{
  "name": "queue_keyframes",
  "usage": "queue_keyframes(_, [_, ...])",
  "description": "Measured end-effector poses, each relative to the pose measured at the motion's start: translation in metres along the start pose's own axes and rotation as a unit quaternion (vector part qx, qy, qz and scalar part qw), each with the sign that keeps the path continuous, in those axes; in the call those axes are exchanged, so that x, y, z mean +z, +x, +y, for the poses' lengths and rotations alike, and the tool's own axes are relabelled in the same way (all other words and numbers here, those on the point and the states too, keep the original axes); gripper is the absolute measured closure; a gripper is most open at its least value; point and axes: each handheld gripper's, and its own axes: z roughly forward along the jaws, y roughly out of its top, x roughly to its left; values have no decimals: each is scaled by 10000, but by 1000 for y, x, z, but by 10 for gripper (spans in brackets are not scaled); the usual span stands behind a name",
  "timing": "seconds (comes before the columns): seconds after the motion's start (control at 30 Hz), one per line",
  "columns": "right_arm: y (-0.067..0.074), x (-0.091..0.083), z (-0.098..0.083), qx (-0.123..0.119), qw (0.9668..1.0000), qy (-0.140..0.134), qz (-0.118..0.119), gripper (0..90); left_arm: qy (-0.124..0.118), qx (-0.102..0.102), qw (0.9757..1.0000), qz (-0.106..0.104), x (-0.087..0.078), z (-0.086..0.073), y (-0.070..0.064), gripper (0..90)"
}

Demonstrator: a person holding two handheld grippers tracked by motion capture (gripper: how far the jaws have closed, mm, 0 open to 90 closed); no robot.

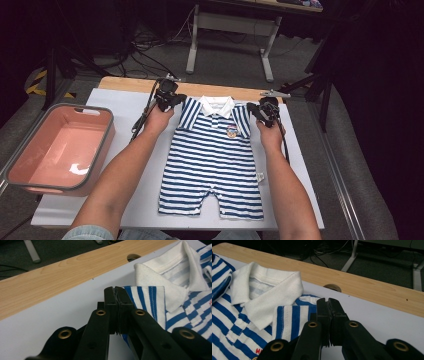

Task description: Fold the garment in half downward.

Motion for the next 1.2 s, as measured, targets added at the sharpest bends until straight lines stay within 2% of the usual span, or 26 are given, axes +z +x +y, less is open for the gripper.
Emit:
queue_keyframes(0.13, [6, -5, 1, -137, 9999, 39, 72, 885, 20, 162, 9998, -101, -7, 1, -4, 893])
queue_keyframes(0.3, [14, -19, 4, -277, 9993, -7, 231, 885, -141, 329, 9989, -309, -24, -2, -10, 893])
queue_keyframes(0.47, [20, -39, 2, -401, 9985, -105, 370, 886, -258, 457, 9971, -548, -44, -11, -18, 894])
queue_keyframes(0.57, [22, -51, -3, -378, 9980, -205, 461, 886, -314, 564, 9957, -669, -55, -20, -24, 893])
queue_keyframes(0.63, [24, -59, -8, -408, 9975, -275, 514, 886, -354, 593, 9951, -711, -61, -25, -28, 894])
queue_keyframes(0.7, [25, -65, -13, -383, 9968, -353, 606, 886, -463, 529, 9940, -834, -68, -32, -32, 894])
queue_keyframes(0.73, [26, -68, -17, -365, 9964, -392, 658, 886, -472, 580, 9937, -839, -70, -34, -34, 893])
queue_keyframes(0.8, [28, -73, -23, -352, 9960, -383, 722, 886, -495, 655, 9928, -870, -75, -41, -38, 893])
queue_keyframes(0.93, [35, -84, -37, -430, 9948, -408, 826, 886, -549, 680, 9916, -948, -83, -57, -45, 894])
queue_keyframes(1.03, [41, -92, -50, -481, 9940, -417, 891, 886, -607, 623, 9906, -1058, -90, -71, -50, 893])
queue_keyframes(1.2, [50, -106, -70, -486, 9927, -439, 1011, 886, -570, 702, 9897, -1109, -99, -95, -59, 893])
